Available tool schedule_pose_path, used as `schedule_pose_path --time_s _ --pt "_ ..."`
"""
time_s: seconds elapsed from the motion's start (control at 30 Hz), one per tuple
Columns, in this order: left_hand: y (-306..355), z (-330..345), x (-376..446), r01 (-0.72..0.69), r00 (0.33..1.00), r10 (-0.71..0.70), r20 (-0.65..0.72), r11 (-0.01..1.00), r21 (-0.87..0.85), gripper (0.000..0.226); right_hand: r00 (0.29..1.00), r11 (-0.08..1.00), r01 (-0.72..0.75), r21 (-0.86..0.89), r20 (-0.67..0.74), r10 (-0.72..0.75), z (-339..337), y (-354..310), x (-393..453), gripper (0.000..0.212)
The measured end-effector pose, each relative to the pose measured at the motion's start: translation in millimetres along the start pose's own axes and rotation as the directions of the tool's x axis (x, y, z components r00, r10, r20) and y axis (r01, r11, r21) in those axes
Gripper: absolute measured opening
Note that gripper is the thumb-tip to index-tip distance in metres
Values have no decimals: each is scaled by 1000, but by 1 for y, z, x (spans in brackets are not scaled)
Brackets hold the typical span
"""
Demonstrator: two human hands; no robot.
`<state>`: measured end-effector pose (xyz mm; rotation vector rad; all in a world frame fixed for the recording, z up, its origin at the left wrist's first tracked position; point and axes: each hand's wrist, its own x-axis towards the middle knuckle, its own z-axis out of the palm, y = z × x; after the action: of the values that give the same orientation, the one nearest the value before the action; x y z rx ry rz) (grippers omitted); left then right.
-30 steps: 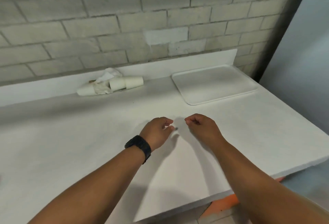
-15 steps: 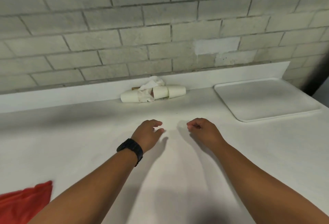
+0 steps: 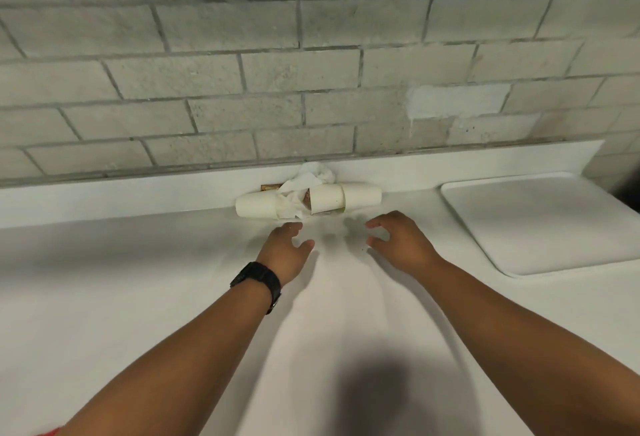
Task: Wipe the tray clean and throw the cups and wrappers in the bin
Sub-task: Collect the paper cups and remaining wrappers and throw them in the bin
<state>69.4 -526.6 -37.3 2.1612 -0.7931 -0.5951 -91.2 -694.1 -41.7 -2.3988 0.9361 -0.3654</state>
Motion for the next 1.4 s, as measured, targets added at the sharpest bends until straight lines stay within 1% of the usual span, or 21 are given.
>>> schedule_pose_path --time_s 0.1,0.2,0.33,0.4,0.5,0.53,0.6,0.67,0.73,0.8,0.9,0.97,1.03,1.2,1.33,1.4 --pt "15 4 31 41 999 -42 -13 996 -78 54 1000 993 24 -111 -4 -25 -4 -1 26 46" --pt "29 10 54 65 998 -66 -3 986 -156 52 999 981 43 -188 22 -40 -6 -6 49 60" --pt "33 20 77 49 998 -54 -33 989 -140 49 994 937 101 -335 64 -84 0 -10 73 85" --pt "31 25 82 64 996 -70 -48 992 -111 43 992 927 117 -357 90 -91 4 -9 85 97" --pt "24 35 79 77 995 -85 -51 985 -155 18 986 923 140 -357 137 -96 7 -4 91 107" --pt "21 37 78 76 994 -86 -62 985 -158 17 985 920 147 -364 137 -103 9 -1 91 106" --pt "14 39 73 62 994 -76 -81 986 -157 24 986 899 168 -405 93 -142 10 3 86 98" --pt "12 40 64 30 995 -45 -91 987 -161 27 977 860 206 -468 45 -210 9 5 80 88" --pt "9 40 50 2 996 -14 -88 991 -130 30 957 829 267 -491 33 -288 8 5 73 80" --pt "6 43 36 -19 995 8 -95 992 -126 33 941 822 324 -468 69 -332 8 4 65 76" --pt "7 43 12 -36 996 21 -92 986 -165 34 927 804 374 -462 189 -323 10 1 47 80" --pt "7 42 -2 -50 996 36 -78 981 -190 30 921 784 390 -483 188 -342 12 2 30 81" --pt "6 40 -15 -69 995 56 -77 979 -190 23 929 801 369 -472 159 -334 11 4 11 80" --pt "11 39 -49 -84 993 66 -98 977 -195 17 975 898 221 -380 49 -219 -1 22 -35 80" --pt "24 41 -74 -159 983 144 -117 978 -133 21 994 946 97 -310 -12 -106 -16 42 -69 84" --pt "31 47 -86 -186 980 175 -95 976 -113 25 998 961 30 -274 -48 -45 -25 53 -87 87"
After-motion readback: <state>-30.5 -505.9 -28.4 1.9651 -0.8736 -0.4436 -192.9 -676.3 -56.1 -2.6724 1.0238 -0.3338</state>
